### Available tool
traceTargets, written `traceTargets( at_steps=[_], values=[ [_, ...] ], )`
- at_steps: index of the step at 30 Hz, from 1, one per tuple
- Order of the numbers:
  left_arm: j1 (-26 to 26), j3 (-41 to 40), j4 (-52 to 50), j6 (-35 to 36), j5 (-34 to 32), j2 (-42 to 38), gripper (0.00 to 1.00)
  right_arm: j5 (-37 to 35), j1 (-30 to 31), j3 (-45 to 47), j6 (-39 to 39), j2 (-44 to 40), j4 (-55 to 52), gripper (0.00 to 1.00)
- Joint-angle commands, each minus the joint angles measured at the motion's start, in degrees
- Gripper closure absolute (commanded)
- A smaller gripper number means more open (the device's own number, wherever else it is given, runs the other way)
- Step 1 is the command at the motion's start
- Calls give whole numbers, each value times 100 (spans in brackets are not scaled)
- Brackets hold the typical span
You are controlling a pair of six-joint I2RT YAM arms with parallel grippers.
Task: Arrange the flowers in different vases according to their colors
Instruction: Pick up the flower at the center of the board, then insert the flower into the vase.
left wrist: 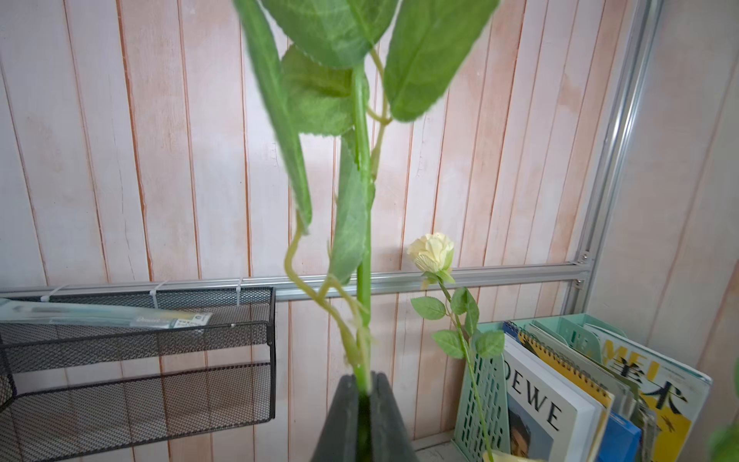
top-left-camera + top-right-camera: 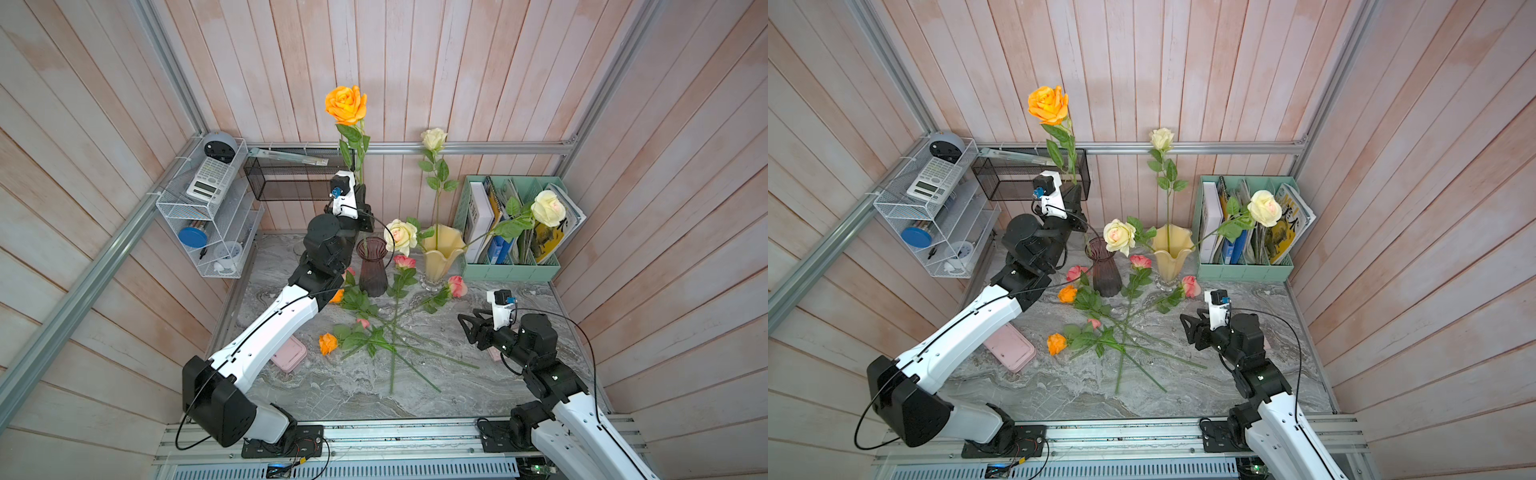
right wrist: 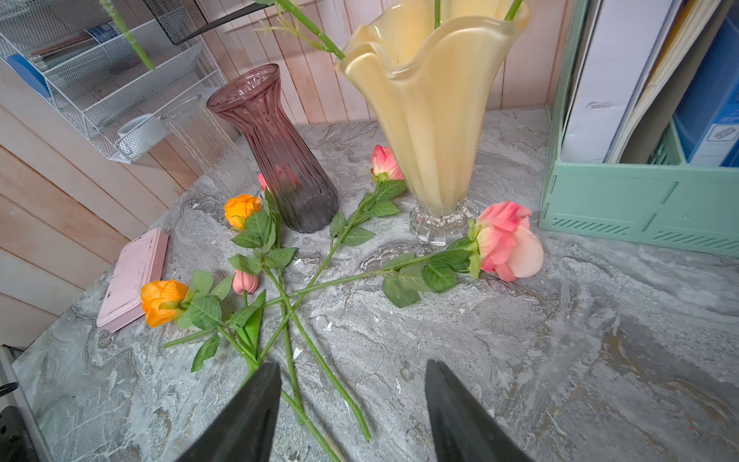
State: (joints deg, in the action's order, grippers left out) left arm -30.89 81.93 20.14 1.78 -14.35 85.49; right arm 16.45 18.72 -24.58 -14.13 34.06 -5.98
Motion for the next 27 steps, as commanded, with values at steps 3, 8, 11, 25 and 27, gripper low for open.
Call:
traceTargets(
  at_steps=[3, 8, 11, 25, 27],
  values=[
    [242, 522, 898, 283, 344, 648, 100, -23, 44, 39, -37, 90, 66, 37],
    [335, 486, 1433, 58, 563, 1179, 100, -52, 45, 32, -12, 157, 83, 37],
    [322, 195, 1765, -123, 653, 1396, 100, -45, 44, 32, -9, 222, 114, 37],
    [292, -1726, 2387, -413, 466, 1134, 81, 34, 44, 32, -28, 185, 49, 37],
    [273, -1880, 2239, -471, 455, 959, 72, 25, 44, 45, -25, 122, 27, 37]
  ],
)
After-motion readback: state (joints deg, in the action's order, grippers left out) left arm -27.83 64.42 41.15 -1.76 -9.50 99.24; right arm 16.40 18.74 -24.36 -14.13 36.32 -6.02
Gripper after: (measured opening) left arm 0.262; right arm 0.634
